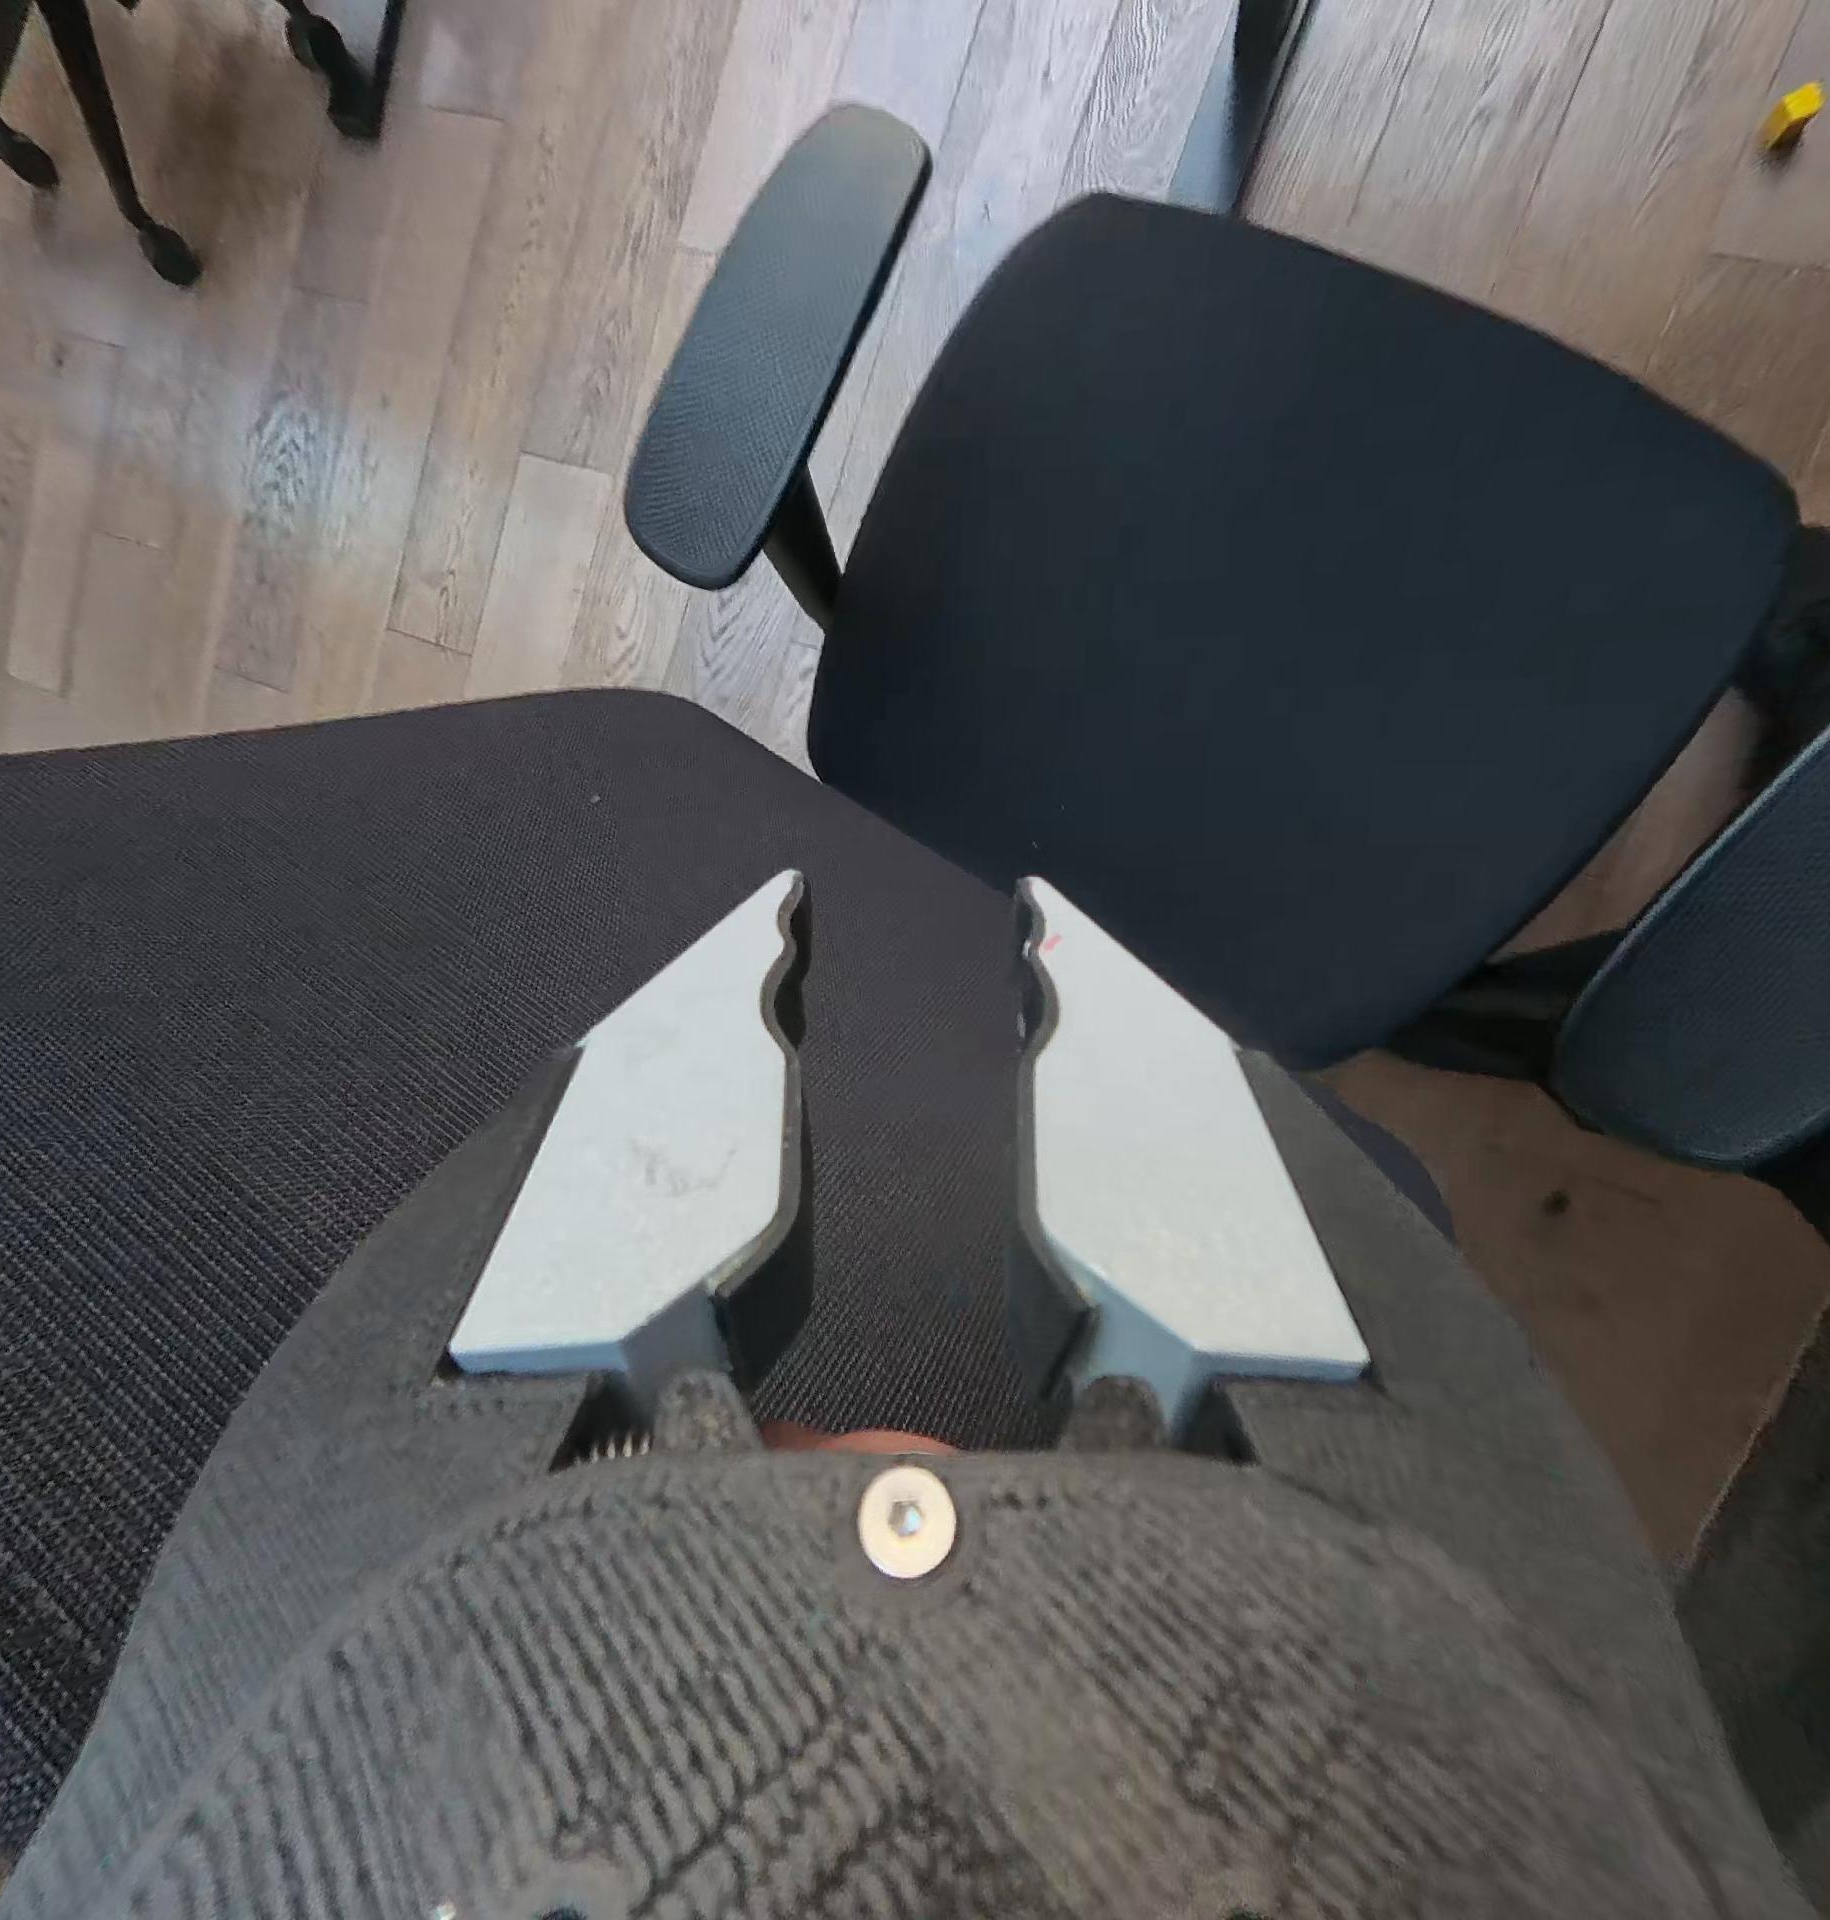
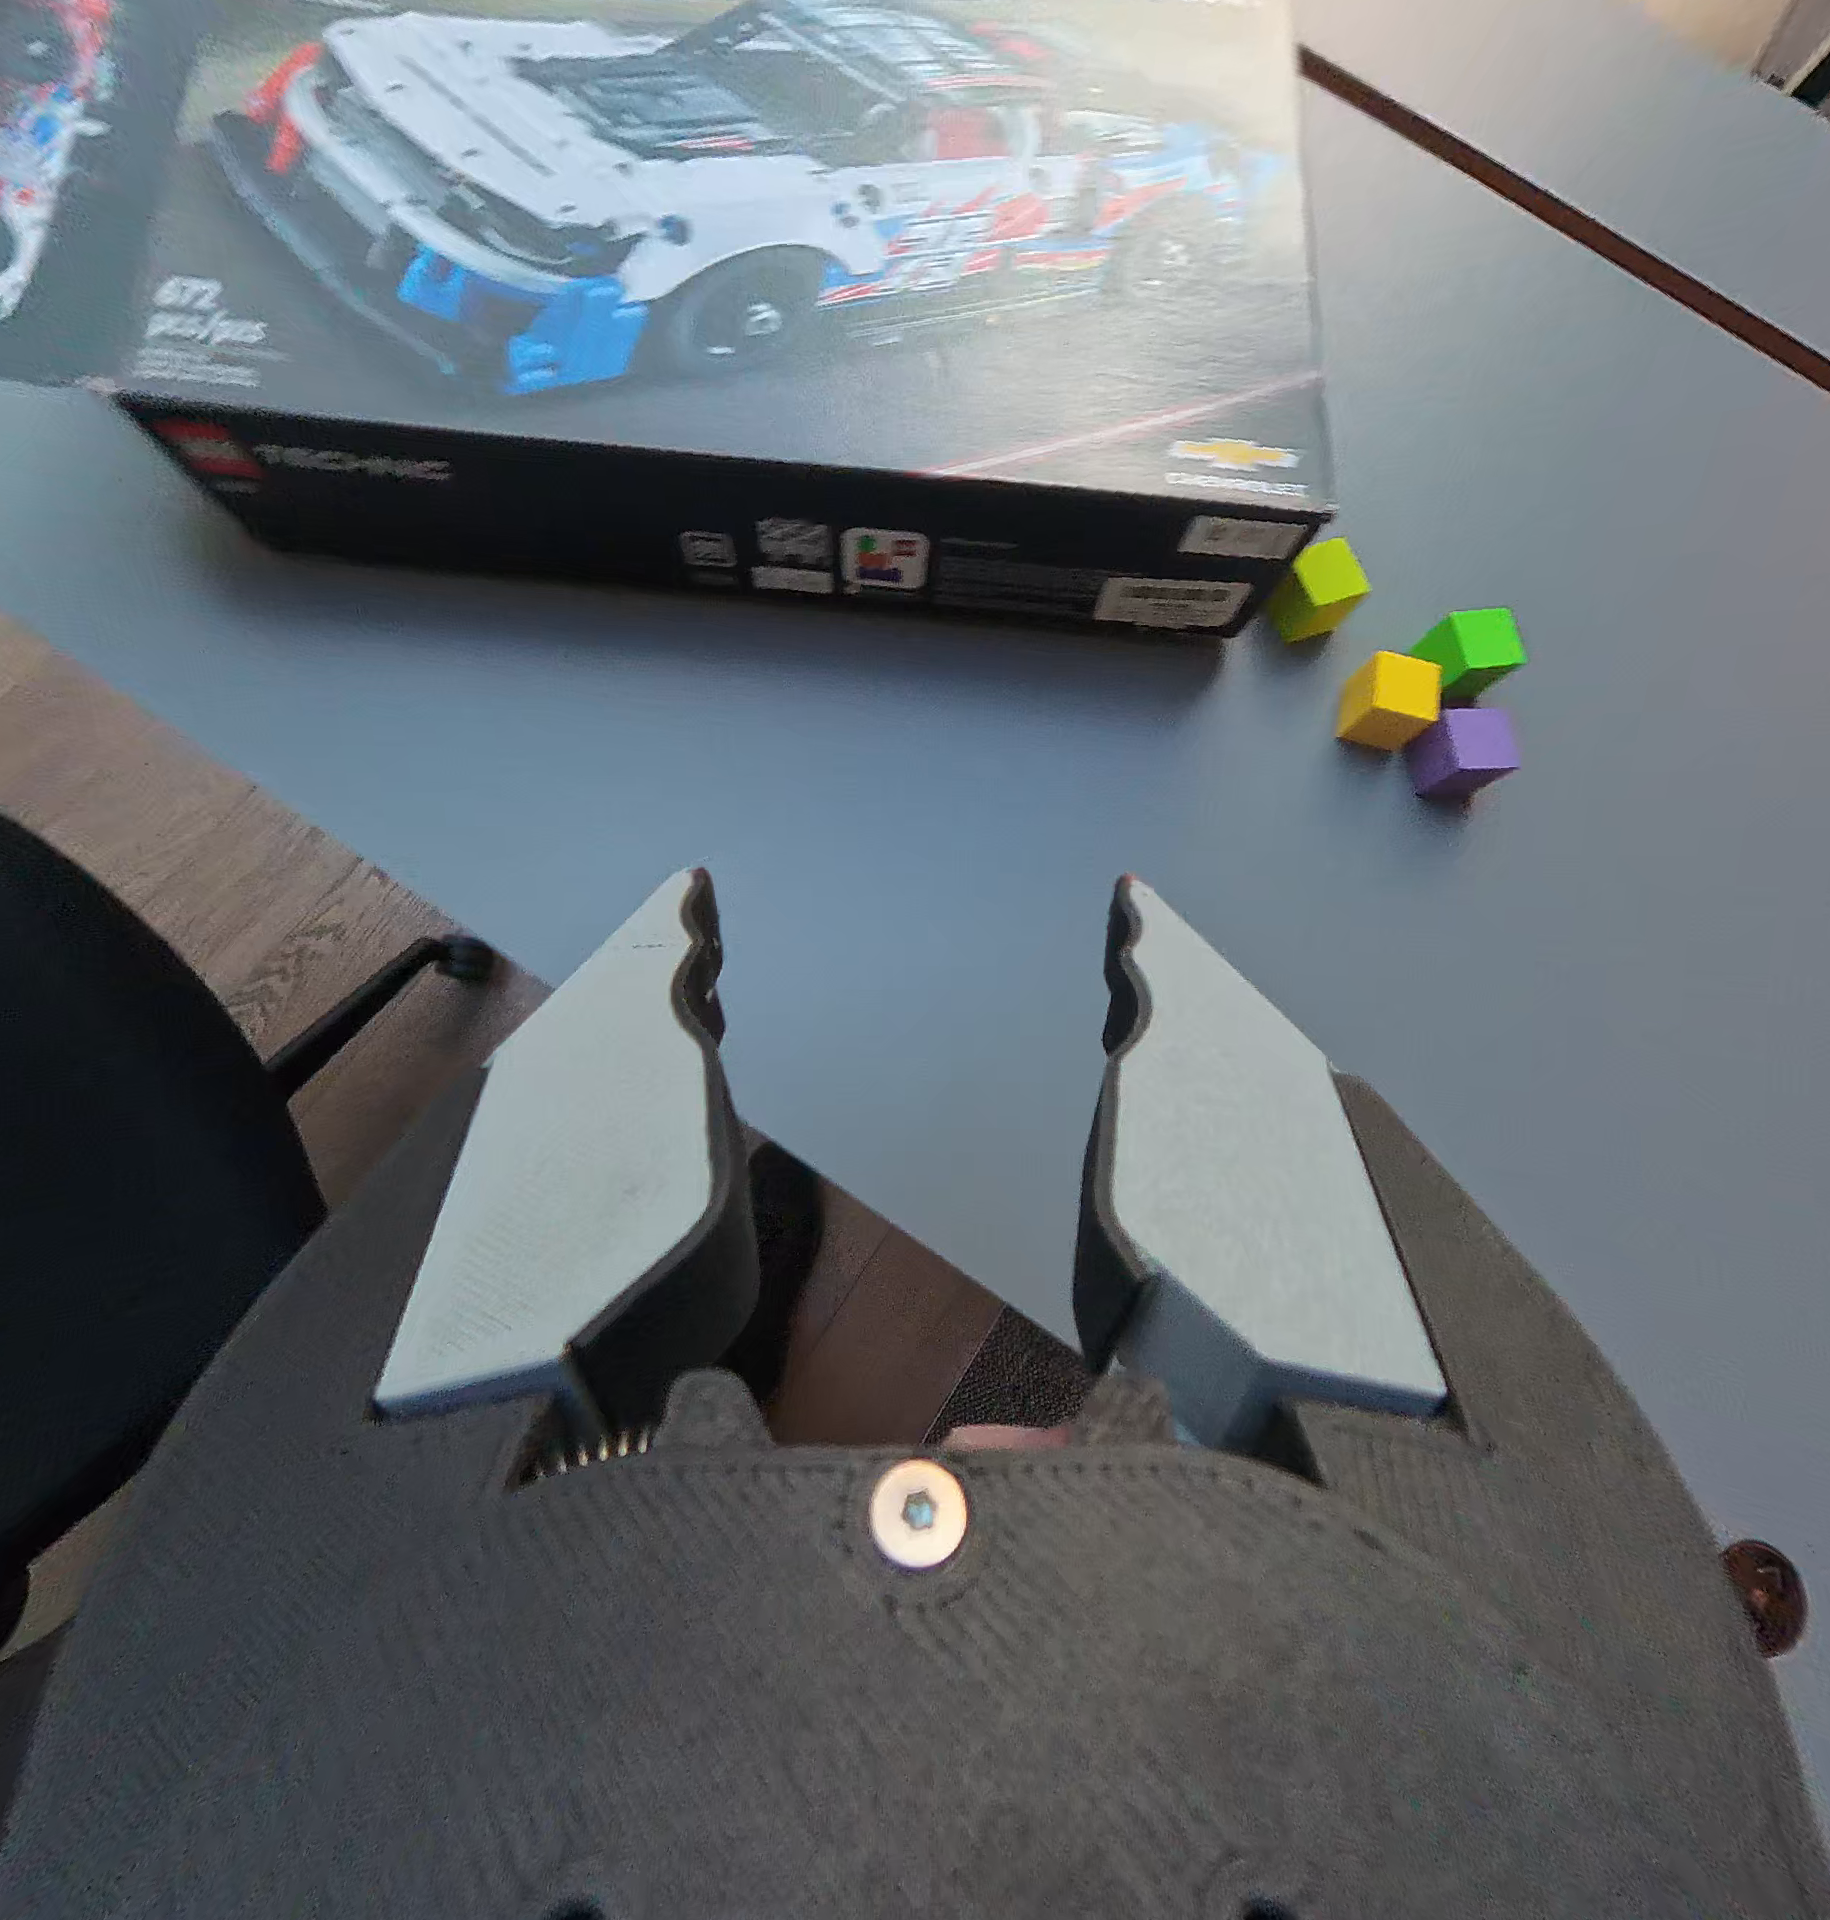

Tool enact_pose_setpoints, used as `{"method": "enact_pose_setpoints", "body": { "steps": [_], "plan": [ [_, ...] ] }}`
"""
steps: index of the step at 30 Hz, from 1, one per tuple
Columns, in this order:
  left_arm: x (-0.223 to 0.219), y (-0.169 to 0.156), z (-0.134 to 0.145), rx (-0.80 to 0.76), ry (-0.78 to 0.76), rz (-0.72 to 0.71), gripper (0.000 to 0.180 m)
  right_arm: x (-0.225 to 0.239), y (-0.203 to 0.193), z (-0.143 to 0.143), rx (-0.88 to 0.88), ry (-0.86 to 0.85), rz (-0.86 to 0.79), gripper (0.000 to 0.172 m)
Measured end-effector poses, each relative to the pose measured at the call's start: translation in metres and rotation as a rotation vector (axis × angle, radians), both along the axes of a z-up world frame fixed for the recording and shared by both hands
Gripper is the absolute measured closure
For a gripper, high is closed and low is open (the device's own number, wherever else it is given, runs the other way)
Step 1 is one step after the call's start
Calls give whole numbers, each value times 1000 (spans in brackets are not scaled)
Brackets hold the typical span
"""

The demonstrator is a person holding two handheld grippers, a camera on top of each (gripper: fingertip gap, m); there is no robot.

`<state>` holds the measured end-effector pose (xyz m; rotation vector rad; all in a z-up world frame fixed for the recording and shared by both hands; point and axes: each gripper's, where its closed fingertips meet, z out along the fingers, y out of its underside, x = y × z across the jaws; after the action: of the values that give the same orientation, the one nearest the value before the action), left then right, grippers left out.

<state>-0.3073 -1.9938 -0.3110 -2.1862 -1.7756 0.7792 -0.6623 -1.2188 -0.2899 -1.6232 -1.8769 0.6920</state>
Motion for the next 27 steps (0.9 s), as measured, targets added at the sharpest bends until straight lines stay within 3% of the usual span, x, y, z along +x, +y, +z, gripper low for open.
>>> {"method": "enact_pose_setpoints", "body": {
  "steps": [3,6,10,13,17,18,21,27],
  "plan": [
    [0,-23,3,-37,34,-12,145,24,-54,-9,38,-37,121,92],
    [-14,-15,0,51,90,17,143,63,-118,-42,40,-139,310,84],
    [-43,56,-23,344,190,52,144,129,-194,-102,-9,-378,549,93],
    [-53,119,-57,512,150,75,144,154,-230,-126,-31,-466,680,122],
    [-58,192,-93,613,68,82,145,161,-251,-147,-8,-533,831,155],
    [-59,209,-98,619,43,71,146,160,-253,-152,13,-536,875,171],
    [-60,245,-111,583,-47,43,146,152,-259,-168,26,-545,1007,172],
    [-52,300,-122,579,-221,117,147,133,-263,-198,8,-579,1250,172]
  ]
}}
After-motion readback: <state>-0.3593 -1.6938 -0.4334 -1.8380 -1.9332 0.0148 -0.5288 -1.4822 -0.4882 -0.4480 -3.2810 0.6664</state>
